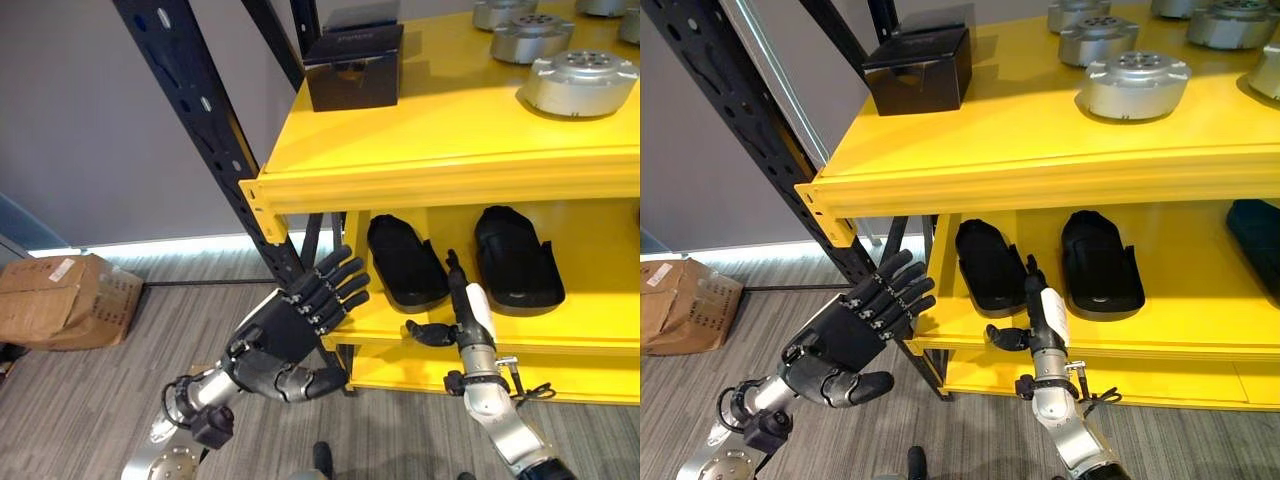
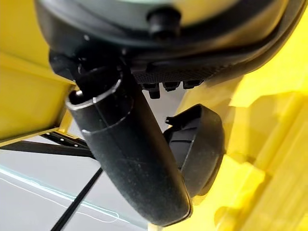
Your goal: Move parts from the plastic box to the shelf.
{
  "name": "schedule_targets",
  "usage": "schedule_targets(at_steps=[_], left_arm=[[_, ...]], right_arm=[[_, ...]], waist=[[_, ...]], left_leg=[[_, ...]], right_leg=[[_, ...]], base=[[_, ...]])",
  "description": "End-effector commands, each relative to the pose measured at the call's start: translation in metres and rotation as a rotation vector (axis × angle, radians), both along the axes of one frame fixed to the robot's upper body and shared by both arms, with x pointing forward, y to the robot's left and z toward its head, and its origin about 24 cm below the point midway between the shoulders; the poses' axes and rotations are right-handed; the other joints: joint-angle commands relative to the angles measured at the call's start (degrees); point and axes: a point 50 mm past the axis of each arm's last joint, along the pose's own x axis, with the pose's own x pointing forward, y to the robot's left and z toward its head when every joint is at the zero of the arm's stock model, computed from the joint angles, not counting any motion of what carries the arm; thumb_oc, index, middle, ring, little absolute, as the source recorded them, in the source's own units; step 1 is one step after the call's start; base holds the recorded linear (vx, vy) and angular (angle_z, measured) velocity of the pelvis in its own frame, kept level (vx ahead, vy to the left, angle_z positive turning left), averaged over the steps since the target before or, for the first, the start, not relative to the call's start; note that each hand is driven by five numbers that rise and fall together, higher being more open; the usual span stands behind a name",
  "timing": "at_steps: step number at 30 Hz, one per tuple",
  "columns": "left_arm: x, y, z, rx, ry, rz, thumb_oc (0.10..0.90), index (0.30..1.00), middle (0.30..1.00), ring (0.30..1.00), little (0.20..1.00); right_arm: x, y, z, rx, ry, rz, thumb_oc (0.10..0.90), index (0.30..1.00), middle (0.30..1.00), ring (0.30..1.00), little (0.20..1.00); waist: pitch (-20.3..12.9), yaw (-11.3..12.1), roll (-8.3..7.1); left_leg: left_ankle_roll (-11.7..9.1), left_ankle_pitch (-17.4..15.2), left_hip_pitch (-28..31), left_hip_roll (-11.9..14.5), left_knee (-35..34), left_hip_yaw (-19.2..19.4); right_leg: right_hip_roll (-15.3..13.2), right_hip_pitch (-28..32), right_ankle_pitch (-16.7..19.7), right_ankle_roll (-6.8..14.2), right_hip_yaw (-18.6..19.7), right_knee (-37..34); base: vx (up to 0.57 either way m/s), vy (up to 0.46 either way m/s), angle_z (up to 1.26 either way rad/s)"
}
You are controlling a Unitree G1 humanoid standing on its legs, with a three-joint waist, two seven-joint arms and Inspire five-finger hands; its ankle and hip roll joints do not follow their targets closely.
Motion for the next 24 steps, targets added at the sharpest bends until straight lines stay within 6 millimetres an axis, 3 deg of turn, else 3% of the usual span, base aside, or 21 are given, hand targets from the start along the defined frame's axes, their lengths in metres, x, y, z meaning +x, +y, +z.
schedule_targets(at_steps=[1,14,24], left_arm=[[0.009,0.0,0.041,-0.058,-0.226,-0.024,0.9,1.0,1.0,1.0,1.0],[0.008,-0.001,0.036,-0.056,-0.198,-0.029,0.9,1.0,1.0,1.0,1.0],[0.008,-0.002,0.035,-0.097,-0.174,-0.01,0.9,1.0,1.0,1.0,1.0]], right_arm=[[0.038,0.014,0.063,0.108,-0.29,0.027,0.9,1.0,1.0,1.0,1.0],[0.04,0.0,0.057,0.113,-0.27,-0.044,0.9,1.0,1.0,1.0,1.0],[0.041,-0.02,0.059,0.051,-0.3,-0.142,0.9,1.0,1.0,1.0,1.0]], waist=[[1.2,2.5,-1.98],[2.0,3.3,0.18],[3.1,4.0,2.76]], left_leg=[[1.8,-10.8,4.1,-1.1,4.8,2.6],[1.8,-10.0,2.7,-1.5,5.5,-1.1],[1.3,-9.0,1.6,-2.1,5.9,-4.4]], right_leg=[[-0.3,-3.3,-4.6,-3.9,-3.8,7.3],[-0.4,-4.3,-7.2,-4.9,-2.9,11.6],[-0.5,-5.2,-9.5,-5.9,-2.7,15.3]], base=[[0.05,-0.041,0.01],[0.05,-0.017,0.09],[0.04,0.003,0.13]])
